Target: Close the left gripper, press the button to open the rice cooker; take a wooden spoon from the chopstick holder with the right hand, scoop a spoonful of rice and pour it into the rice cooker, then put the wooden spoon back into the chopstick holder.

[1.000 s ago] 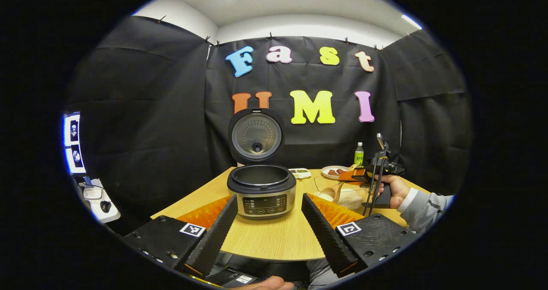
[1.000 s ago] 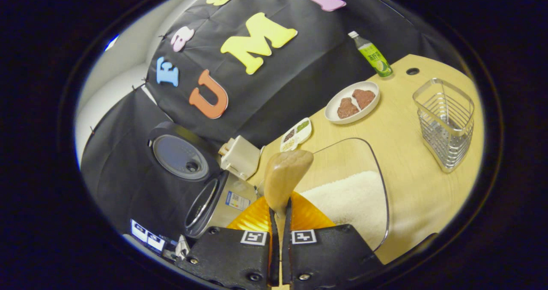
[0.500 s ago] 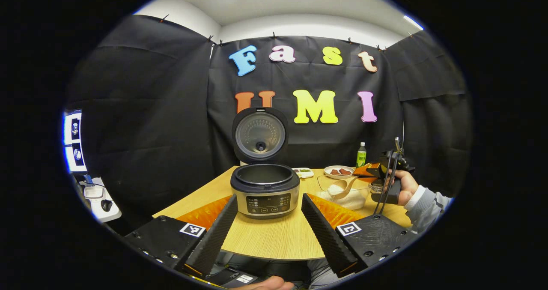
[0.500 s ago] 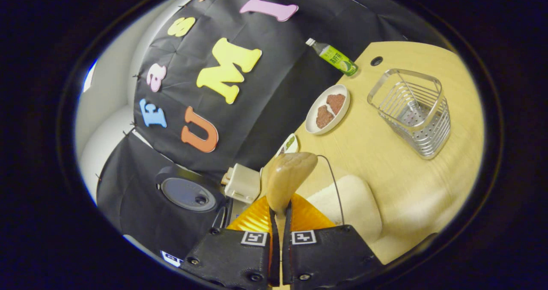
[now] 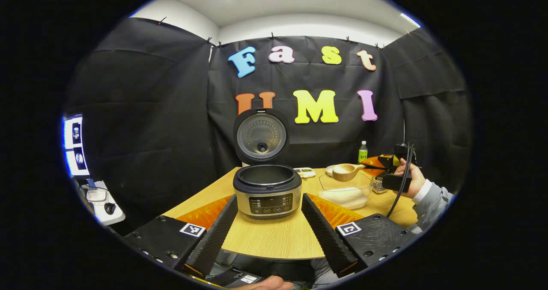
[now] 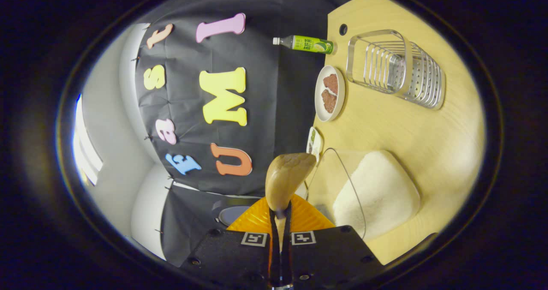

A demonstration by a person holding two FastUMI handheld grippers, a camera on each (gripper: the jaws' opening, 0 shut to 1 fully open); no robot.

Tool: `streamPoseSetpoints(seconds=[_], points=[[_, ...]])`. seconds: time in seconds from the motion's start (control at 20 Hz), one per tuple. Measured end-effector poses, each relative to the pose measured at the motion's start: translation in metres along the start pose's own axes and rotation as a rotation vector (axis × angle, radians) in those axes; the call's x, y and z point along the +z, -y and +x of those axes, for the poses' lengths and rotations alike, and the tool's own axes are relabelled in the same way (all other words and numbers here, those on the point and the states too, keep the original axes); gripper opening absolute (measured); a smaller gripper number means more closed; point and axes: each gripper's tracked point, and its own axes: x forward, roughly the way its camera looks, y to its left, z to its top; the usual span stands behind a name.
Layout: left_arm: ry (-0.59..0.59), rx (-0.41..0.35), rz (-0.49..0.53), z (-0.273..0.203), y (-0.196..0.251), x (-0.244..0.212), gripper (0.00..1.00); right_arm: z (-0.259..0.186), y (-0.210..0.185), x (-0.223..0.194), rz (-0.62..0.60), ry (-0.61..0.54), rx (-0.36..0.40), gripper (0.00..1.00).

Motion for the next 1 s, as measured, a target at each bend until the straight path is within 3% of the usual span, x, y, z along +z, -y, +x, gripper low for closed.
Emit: streamPoseSetpoints(seconds=[0.35, 0.6, 1.0], points=[[0.003, 0.021, -0.024, -0.007, -0.015, 0.002, 0.96, 0.008, -0.048, -0.033, 0.078, -0.021, 0.058, 0.07], [0.015, 0.043, -0.024, -0.017, -0.033, 0.004, 0.96, 0.033, -0.072, -0.074, 0.057, -0.065, 0.044, 0.06], [0.021, 0.075, -0.043, -0.03, -0.062, -0.001, 0.96, 0.08, -0.084, -0.142, -0.071, -0.134, -0.066, 0.07]])
